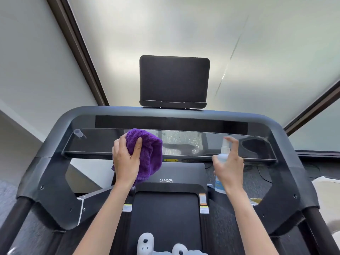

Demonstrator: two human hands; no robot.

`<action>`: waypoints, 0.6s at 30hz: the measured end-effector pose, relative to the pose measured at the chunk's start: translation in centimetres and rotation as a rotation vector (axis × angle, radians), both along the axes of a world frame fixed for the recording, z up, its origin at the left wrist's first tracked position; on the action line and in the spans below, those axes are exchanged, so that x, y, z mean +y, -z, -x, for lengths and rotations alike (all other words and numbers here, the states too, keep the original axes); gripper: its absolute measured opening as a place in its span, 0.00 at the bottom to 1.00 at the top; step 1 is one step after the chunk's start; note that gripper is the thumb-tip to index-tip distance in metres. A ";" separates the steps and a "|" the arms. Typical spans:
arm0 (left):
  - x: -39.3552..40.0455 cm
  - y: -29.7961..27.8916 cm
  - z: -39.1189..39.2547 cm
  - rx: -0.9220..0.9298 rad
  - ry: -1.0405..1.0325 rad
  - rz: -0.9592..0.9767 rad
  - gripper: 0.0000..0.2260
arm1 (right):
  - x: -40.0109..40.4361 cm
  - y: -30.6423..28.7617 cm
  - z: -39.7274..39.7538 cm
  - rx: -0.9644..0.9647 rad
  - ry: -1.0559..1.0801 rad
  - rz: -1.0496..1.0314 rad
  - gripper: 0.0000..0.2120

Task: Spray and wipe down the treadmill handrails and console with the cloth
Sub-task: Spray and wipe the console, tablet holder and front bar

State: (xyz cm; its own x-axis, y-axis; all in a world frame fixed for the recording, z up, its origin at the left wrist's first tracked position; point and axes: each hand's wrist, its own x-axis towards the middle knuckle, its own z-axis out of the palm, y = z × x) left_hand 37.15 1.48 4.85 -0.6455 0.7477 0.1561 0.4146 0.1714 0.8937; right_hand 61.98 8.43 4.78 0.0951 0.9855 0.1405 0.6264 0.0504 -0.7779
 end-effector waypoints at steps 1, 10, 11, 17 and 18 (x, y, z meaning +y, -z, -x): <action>0.2 0.0 -0.1 0.003 0.006 0.000 0.26 | -0.2 0.1 -0.2 -0.010 -0.002 0.018 0.27; 2.5 0.1 -3.1 0.018 0.114 -0.006 0.27 | -0.7 -0.4 -5.1 -0.006 0.190 -0.002 0.27; 2.7 0.2 -3.7 0.017 0.130 -0.007 0.27 | -0.5 -0.5 -5.7 -0.024 0.208 -0.006 0.27; 3.8 0.2 -6.6 0.005 0.215 -0.020 0.30 | 1.2 -0.5 -7.7 -0.081 0.235 0.010 0.25; 4.0 0.2 -7.0 0.008 0.222 -0.020 0.31 | 1.4 -0.3 -7.8 -0.077 0.241 0.010 0.25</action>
State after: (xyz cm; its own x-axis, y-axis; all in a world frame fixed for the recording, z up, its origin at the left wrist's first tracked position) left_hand 44.11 5.46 4.68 -0.4638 0.8681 0.1767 0.4470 0.0571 0.8927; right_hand 69.82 9.81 5.11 0.3168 0.9371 0.1467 0.6771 -0.1151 -0.7269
